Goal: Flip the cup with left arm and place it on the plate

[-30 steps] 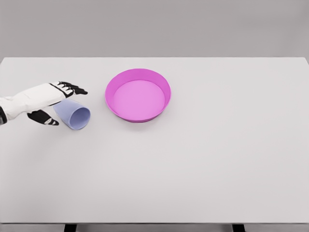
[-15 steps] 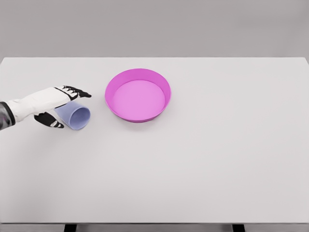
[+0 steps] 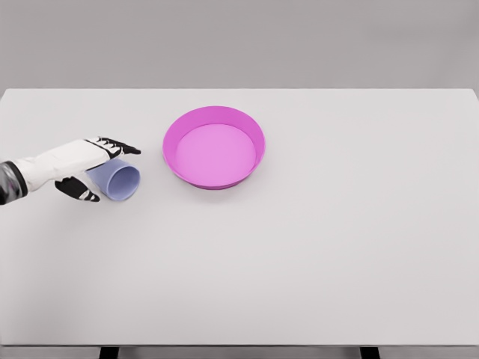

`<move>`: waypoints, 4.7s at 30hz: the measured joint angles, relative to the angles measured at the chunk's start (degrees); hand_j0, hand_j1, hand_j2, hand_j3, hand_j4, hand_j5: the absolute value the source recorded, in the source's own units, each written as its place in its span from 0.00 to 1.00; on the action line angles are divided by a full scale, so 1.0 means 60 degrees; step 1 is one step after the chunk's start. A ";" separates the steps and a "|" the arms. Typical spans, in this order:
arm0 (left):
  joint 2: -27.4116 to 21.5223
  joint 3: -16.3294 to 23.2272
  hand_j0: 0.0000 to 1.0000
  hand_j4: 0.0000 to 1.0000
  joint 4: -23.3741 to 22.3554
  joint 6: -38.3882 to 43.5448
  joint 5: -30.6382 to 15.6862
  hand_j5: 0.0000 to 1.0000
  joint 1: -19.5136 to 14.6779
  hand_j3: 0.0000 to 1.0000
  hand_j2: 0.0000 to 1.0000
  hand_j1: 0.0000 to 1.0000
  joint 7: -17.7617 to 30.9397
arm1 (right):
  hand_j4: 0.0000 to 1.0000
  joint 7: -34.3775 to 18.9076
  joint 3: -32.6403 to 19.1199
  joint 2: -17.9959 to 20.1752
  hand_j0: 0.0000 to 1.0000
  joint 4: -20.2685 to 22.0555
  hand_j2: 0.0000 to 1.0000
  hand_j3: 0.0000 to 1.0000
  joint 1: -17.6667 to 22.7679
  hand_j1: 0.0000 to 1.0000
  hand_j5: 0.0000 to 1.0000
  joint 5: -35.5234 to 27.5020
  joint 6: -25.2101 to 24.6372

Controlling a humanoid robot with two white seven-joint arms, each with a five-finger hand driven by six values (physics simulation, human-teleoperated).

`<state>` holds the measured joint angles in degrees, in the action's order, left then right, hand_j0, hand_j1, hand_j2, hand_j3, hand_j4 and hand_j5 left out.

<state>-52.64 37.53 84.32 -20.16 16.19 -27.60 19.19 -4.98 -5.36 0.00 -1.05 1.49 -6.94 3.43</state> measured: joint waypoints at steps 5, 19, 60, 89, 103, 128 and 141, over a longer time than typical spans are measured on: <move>0.0154 0.0017 1.00 1.00 -0.0178 0.0037 0.0020 1.00 -0.0058 1.00 1.00 1.00 0.0000 | 1.00 -0.0001 0.0000 0.0000 1.00 0.0000 1.00 1.00 0.0000 1.00 1.00 0.0000 0.0000; 0.0316 0.0066 1.00 1.00 -0.0388 0.0067 0.0085 1.00 -0.0088 1.00 1.00 1.00 0.0000 | 1.00 -0.0002 0.0000 0.0000 1.00 0.0000 1.00 1.00 0.0015 1.00 1.00 0.0000 0.0000; 0.0594 0.0208 0.76 0.76 -0.0579 0.0348 -0.0054 0.76 -0.0220 0.76 0.76 0.76 -0.0013 | 1.00 -0.0002 0.0000 0.0000 1.00 0.0000 1.00 1.00 0.0000 1.00 1.00 0.0000 0.0000; 0.0808 -0.0103 0.77 0.77 -0.0269 0.0279 -0.3917 0.77 -0.0498 0.77 0.77 0.77 -0.0076 | 1.00 0.0001 0.0000 0.0000 1.00 0.0000 1.00 1.00 0.0000 1.00 1.00 0.0000 0.0000; 0.1707 -0.0205 0.77 0.77 -0.0602 0.0294 -0.5245 0.77 -0.0732 0.77 0.77 0.77 -0.0086 | 1.00 0.0000 0.0000 0.0000 1.00 0.0000 1.00 1.00 0.0000 1.00 1.00 0.0000 0.0000; 0.3535 -0.0392 0.78 0.78 -0.1590 0.0015 -0.7098 0.78 -0.0820 0.78 0.78 0.78 -0.0078 | 1.00 0.0002 0.0000 0.0000 1.00 0.0000 1.00 1.00 0.0015 1.00 1.00 0.0000 0.0000; 0.4468 -0.0405 0.78 0.78 -0.2578 -0.0526 -0.7406 0.78 -0.0820 0.78 0.78 0.78 -0.0077 | 1.00 -0.0001 0.0000 0.0000 1.00 0.0000 1.00 1.00 0.0000 1.00 1.00 0.0000 0.0000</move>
<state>-25.83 35.10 68.85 -23.32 -28.24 -32.52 18.73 -4.98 -5.36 0.00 -1.05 1.49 -6.94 3.43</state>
